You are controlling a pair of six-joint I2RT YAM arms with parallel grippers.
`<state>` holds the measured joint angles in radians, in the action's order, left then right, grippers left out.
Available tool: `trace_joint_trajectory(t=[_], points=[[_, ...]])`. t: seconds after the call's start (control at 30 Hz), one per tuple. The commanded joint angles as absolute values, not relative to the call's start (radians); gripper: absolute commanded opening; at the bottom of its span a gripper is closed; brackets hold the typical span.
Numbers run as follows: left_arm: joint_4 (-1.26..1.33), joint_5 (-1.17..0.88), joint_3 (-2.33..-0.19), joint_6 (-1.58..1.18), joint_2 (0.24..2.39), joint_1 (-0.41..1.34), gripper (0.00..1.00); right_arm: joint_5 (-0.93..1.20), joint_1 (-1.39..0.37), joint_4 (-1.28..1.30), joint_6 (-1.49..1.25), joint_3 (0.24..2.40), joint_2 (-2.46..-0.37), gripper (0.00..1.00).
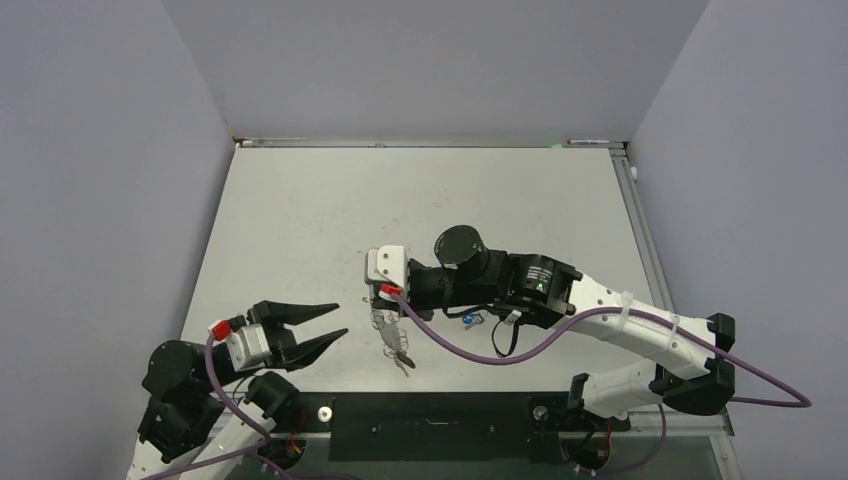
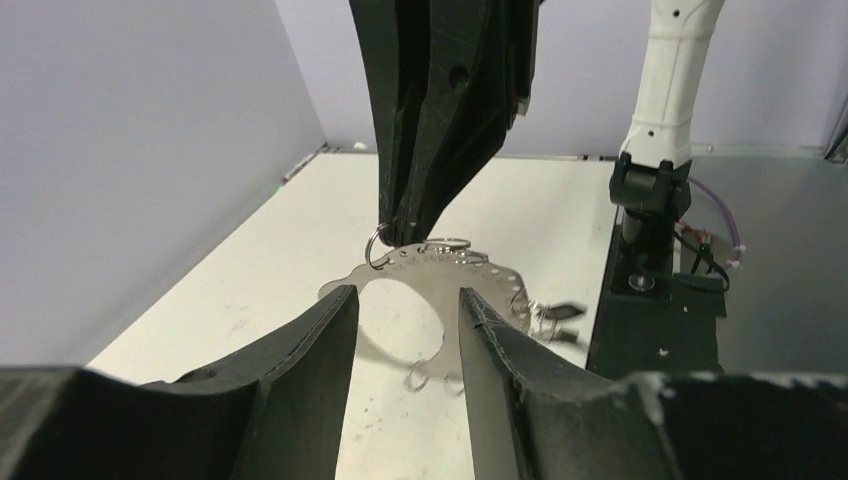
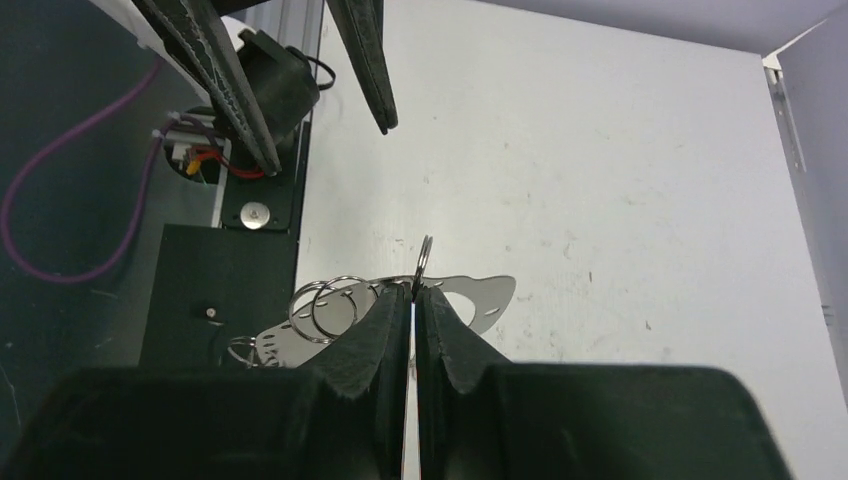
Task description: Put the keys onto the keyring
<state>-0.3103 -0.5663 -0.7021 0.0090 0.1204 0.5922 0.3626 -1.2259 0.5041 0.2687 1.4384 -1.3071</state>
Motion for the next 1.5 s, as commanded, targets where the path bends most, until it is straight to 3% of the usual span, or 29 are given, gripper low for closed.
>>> trace_joint_trajectory(t=[0.0,0.37,0.73,1.47], points=[[-0.452,-0.612,-0.769,0.142,0.217,0.601,0.39,0.291,-1.239,0.733,0.360,1.571,-1.356,0.05],[-0.414,-0.709,-0.824,0.166,0.434,0.623,0.37,0.258,-1.259,0.894,0.391,1.651,-1.393,0.05],[-0.248,-0.794,-0.750,0.138,0.489,0.644,0.29,0.268,-1.289,0.909,0.394,1.664,-1.390,0.05],[-0.196,-0.843,-0.712,0.130,0.568,0.697,0.22,0.229,-1.308,0.899,0.398,1.662,-1.378,0.05]])
